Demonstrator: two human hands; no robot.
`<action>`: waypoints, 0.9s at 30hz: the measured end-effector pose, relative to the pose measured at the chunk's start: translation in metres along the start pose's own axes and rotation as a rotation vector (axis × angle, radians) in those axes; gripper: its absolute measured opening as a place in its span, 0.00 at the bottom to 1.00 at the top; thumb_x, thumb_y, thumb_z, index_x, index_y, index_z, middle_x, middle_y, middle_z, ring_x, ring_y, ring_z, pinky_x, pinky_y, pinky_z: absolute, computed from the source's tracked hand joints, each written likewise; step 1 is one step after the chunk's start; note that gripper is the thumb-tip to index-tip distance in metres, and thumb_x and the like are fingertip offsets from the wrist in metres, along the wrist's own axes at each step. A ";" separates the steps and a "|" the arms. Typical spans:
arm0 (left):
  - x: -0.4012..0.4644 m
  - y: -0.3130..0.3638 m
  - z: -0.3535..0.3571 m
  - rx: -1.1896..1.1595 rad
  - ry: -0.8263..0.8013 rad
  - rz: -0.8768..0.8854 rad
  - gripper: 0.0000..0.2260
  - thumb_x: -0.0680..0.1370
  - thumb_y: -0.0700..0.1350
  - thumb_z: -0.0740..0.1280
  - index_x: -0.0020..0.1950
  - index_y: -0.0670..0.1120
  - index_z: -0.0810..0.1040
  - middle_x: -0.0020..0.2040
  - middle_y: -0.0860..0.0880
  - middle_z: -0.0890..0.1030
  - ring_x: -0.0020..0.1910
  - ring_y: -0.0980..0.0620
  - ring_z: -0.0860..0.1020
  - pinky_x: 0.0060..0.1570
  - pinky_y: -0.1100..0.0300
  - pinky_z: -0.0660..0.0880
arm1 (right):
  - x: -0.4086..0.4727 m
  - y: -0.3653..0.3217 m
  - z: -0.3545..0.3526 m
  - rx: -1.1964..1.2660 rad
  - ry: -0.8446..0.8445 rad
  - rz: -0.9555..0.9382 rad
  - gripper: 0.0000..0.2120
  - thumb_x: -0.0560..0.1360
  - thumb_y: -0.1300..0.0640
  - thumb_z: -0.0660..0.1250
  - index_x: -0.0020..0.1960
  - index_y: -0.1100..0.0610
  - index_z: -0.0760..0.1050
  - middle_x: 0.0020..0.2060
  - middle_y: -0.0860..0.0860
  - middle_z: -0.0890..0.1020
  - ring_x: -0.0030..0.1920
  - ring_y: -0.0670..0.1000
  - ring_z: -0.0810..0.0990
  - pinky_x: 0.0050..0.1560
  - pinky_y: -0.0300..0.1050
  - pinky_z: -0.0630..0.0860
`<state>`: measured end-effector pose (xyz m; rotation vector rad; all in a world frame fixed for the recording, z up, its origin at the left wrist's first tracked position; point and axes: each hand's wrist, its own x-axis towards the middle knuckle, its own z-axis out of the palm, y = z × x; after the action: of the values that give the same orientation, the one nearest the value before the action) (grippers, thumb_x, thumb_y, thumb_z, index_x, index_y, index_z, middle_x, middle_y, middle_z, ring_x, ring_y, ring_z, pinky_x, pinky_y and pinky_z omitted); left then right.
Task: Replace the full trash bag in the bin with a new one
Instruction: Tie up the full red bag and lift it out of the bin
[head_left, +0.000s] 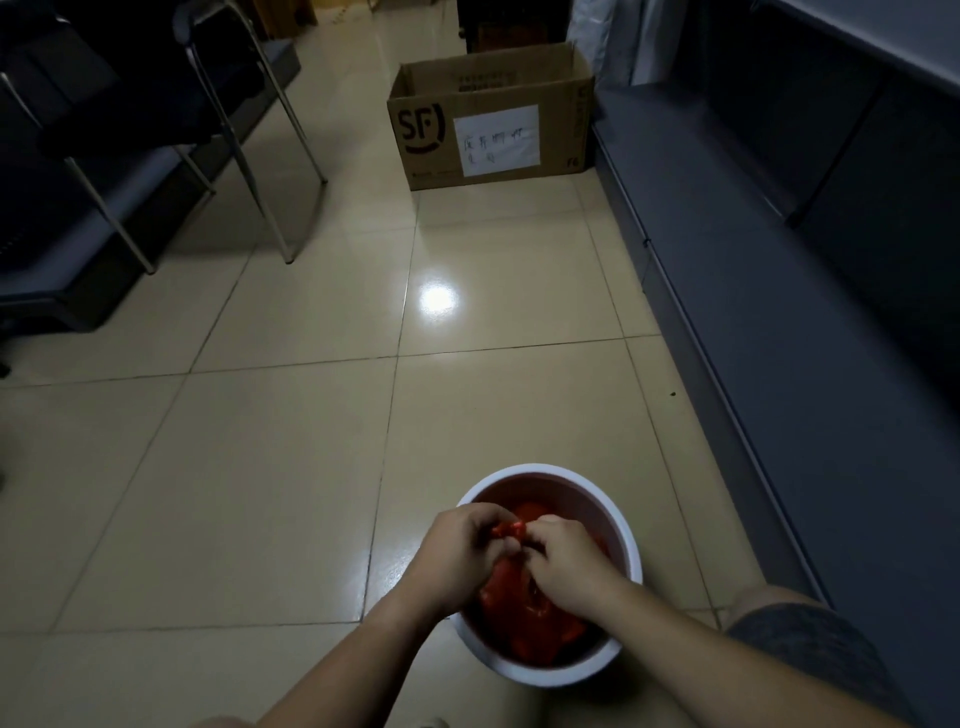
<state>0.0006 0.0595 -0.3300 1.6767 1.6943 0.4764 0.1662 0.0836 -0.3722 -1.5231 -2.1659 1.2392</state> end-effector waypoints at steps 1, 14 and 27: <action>-0.001 -0.006 -0.005 0.026 -0.004 0.001 0.18 0.70 0.48 0.76 0.60 0.53 0.83 0.48 0.59 0.81 0.47 0.67 0.77 0.46 0.78 0.66 | 0.001 -0.001 0.001 0.001 0.018 0.017 0.07 0.77 0.53 0.65 0.41 0.49 0.78 0.43 0.49 0.78 0.45 0.48 0.78 0.46 0.39 0.67; -0.006 -0.070 -0.008 0.486 -0.231 0.049 0.53 0.62 0.56 0.78 0.80 0.53 0.53 0.78 0.52 0.62 0.73 0.49 0.66 0.68 0.52 0.63 | -0.002 0.006 0.015 0.102 0.187 0.012 0.07 0.78 0.55 0.66 0.44 0.57 0.79 0.43 0.48 0.79 0.44 0.43 0.77 0.46 0.37 0.69; -0.017 0.076 -0.112 0.104 -0.362 -0.141 0.68 0.49 0.64 0.80 0.80 0.58 0.44 0.82 0.52 0.54 0.78 0.43 0.59 0.73 0.48 0.64 | -0.053 -0.163 -0.132 0.089 0.226 0.110 0.10 0.77 0.56 0.66 0.45 0.62 0.81 0.45 0.57 0.82 0.48 0.56 0.81 0.50 0.40 0.71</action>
<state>-0.0241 0.0734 -0.1963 1.5877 1.5727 0.0143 0.1585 0.0878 -0.1562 -1.6751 -1.8843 1.1176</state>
